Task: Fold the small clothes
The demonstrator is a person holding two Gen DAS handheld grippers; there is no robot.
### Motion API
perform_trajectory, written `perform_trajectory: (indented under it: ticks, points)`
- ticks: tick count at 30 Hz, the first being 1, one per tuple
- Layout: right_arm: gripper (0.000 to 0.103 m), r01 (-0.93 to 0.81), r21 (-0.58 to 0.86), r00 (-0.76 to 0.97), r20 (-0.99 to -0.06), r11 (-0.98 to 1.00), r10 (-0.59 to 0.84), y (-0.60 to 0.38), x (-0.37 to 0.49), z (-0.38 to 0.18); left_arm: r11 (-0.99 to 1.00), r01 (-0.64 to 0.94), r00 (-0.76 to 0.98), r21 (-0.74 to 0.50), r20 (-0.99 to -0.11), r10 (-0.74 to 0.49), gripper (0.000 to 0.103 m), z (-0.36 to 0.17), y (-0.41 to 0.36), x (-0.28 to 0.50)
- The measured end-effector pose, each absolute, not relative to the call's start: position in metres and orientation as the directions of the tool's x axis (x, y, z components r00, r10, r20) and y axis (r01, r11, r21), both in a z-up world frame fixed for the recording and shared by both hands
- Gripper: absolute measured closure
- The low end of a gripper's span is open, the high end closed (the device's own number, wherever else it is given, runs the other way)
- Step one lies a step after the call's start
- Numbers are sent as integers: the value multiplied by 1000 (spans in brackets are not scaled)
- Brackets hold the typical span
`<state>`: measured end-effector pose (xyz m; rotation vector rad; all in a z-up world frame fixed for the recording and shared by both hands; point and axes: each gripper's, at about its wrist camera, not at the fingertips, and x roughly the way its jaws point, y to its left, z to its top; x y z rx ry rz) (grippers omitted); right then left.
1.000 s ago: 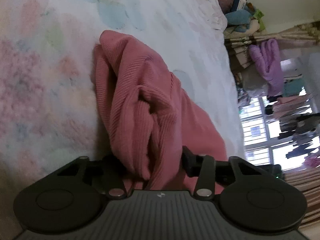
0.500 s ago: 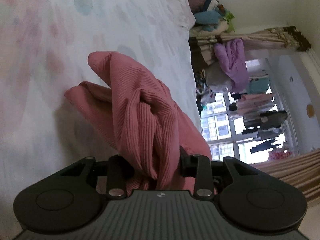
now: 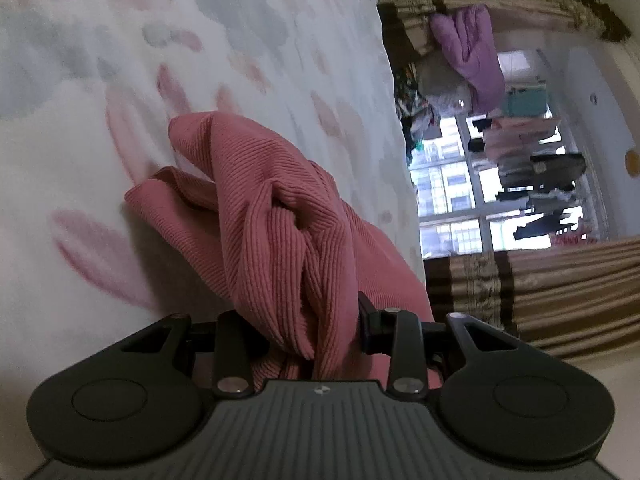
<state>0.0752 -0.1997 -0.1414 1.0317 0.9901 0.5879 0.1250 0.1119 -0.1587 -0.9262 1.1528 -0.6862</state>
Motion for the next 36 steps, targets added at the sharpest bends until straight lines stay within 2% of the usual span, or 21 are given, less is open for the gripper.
perform_trajectory:
  ticks: [7, 14, 20, 27, 36]
  points:
    - [61, 62, 907, 498, -390, 417, 775, -237, 38, -137, 483, 32, 233, -875, -463, -855, 63, -152, 85, 115]
    - [61, 71, 904, 525, -393, 421, 755, -277, 38, -125, 480, 81, 198, -874, -458, -867, 63, -137, 50, 135]
    - [61, 61, 883, 553, -417, 464, 721, -325, 74, -104, 441, 101, 163, -892, -423, -891, 63, -137, -1, 177]
    - [61, 66, 821, 568, -498, 567, 655, -399, 142, -93, 427, 109, 141, -898, -411, -901, 63, -144, -75, 242]
    - [61, 31, 815, 611, -473, 578, 634, -481, 238, -102, 417, 141, 204, -898, -385, -900, 63, -145, -122, 309]
